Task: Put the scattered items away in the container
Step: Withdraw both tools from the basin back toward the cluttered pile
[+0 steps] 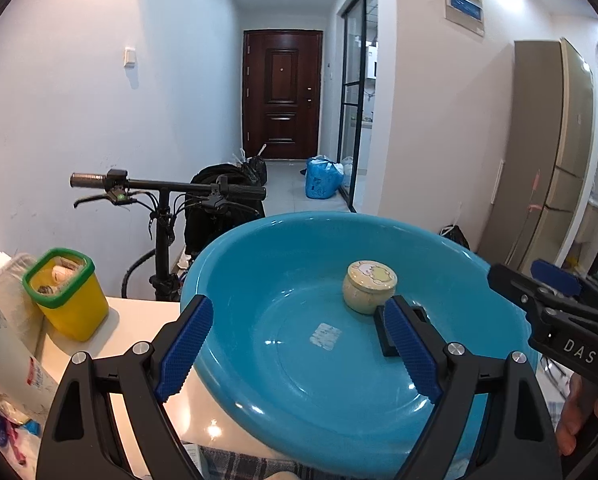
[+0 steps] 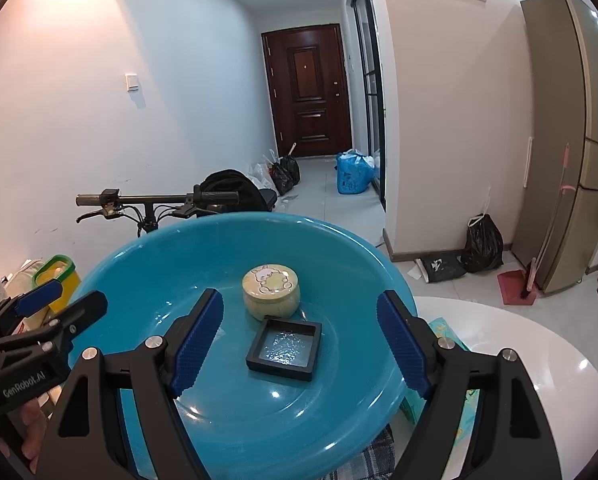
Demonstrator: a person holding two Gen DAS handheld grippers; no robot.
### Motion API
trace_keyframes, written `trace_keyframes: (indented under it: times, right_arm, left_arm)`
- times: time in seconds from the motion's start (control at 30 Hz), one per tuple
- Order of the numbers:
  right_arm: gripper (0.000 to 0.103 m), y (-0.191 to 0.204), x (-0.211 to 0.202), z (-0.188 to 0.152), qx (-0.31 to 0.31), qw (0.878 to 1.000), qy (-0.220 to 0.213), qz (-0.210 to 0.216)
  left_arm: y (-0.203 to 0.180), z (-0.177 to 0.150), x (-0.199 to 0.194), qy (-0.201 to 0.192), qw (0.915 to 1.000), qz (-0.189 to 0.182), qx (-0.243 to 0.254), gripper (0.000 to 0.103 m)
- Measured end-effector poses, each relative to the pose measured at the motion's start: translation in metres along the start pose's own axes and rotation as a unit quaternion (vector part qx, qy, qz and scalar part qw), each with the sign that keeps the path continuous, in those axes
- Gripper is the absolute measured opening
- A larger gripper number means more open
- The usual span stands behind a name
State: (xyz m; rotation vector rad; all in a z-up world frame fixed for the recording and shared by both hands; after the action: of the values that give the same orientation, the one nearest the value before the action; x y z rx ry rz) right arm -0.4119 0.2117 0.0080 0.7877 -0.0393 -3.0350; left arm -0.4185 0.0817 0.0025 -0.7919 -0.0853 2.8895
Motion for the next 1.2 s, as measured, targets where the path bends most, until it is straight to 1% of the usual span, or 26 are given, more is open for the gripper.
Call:
trace_keyframes:
  times: [0.1, 0.17, 0.33, 0.47, 0.63, 1.2]
  right_arm:
    - [0.078, 0.006, -0.004, 0.0, -0.008, 1.0, 0.001, 0.002]
    - [0.078, 0.008, -0.009, -0.001, -0.012, 1.0, 0.001, 0.001]
    - [0.078, 0.008, -0.022, -0.002, -0.006, 1.0, 0.0, 0.002]
    - [0.078, 0.011, -0.035, -0.007, 0.002, 1.0, 0.003, 0.011]
    - [0.078, 0.013, -0.051, -0.011, -0.003, 1.0, 0.003, 0.007]
    - [0.079, 0.034, -0.109, -0.021, -0.013, 1.0, -0.008, 0.018]
  left_arm:
    - [-0.004, -0.001, -0.007, 0.0, 0.9999, 0.003, 0.016, 0.089]
    - [-0.007, -0.002, -0.013, 0.004, 0.9998, -0.008, 0.02, 0.089]
    - [-0.002, -0.005, -0.03, 0.003, 0.9999, -0.002, 0.014, 0.089]
    - [0.002, -0.007, -0.043, -0.002, 0.9999, 0.001, 0.014, 0.089]
    - [0.007, -0.01, -0.06, -0.006, 0.9999, 0.004, 0.013, 0.089]
    - [0.019, -0.015, -0.127, -0.029, 0.9995, 0.008, -0.003, 0.089]
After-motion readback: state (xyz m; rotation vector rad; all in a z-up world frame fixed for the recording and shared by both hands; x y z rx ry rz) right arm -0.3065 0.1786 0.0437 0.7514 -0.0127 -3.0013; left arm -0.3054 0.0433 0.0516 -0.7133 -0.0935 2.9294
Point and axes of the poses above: each gripper's, at about its wrist camera, not at the fingertips, and x roughly the way its jaws point, y to its left, z to its top, the point moved 10 cm from there along x, roughly the way its jaws point, and after that the axes turned 5 degrees about -x, right-handed, at the moved point
